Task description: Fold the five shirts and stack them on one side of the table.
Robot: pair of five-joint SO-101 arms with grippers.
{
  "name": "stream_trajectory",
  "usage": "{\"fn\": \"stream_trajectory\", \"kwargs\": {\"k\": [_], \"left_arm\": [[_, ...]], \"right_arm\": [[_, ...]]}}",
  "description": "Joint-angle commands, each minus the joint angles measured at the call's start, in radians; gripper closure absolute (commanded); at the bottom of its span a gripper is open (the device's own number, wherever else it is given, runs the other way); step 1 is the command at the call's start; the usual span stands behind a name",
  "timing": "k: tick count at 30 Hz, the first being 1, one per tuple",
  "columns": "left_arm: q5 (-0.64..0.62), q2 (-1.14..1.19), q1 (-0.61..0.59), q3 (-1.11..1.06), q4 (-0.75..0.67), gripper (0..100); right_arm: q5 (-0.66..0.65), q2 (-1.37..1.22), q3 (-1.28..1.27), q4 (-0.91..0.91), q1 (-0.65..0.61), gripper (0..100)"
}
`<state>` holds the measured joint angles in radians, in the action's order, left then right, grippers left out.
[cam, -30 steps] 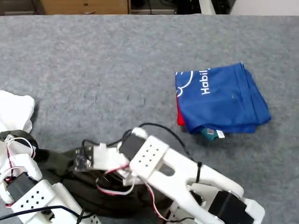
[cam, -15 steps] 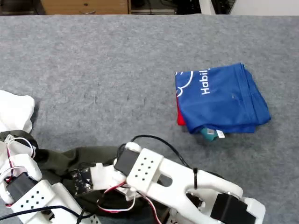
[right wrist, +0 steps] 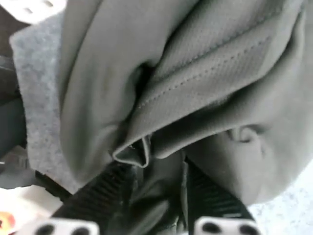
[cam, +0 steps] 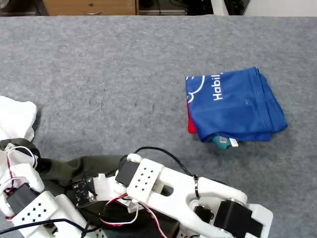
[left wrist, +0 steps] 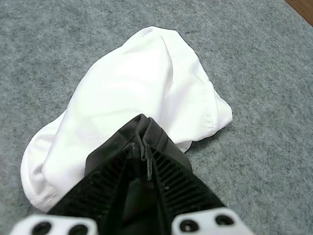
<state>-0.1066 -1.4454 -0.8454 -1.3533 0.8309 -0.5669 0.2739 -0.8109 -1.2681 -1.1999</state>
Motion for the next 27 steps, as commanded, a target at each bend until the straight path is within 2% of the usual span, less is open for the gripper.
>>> {"fn": "stream_trajectory", "kwargs": {"k": [1,7,12,18,27], "left_arm": [[-0.009,-0.008,0.003,0.003,-0.020,98],[-0.009,-0.008,0.003,0.003,-0.020,98],[-0.009,-0.008,0.003,0.003,-0.018,98],[-0.009,-0.008,0.003,0.003,-0.018,98],[-0.009,-0.008,0.003,0.003,-0.018,98]], "right_arm": [[0.006,-0.018,0.022,-0.035,-0.048,85.0],[0.003,0.113,0.018,-0.130,-0.028,84.6],[0.006,0.209,0.018,-0.143,-0.047,84.6],[0.035,0.200,0.016,-0.091,-0.128,84.6],[0.037,-0.002,0.038,0.006,-0.128,84.9]]}}
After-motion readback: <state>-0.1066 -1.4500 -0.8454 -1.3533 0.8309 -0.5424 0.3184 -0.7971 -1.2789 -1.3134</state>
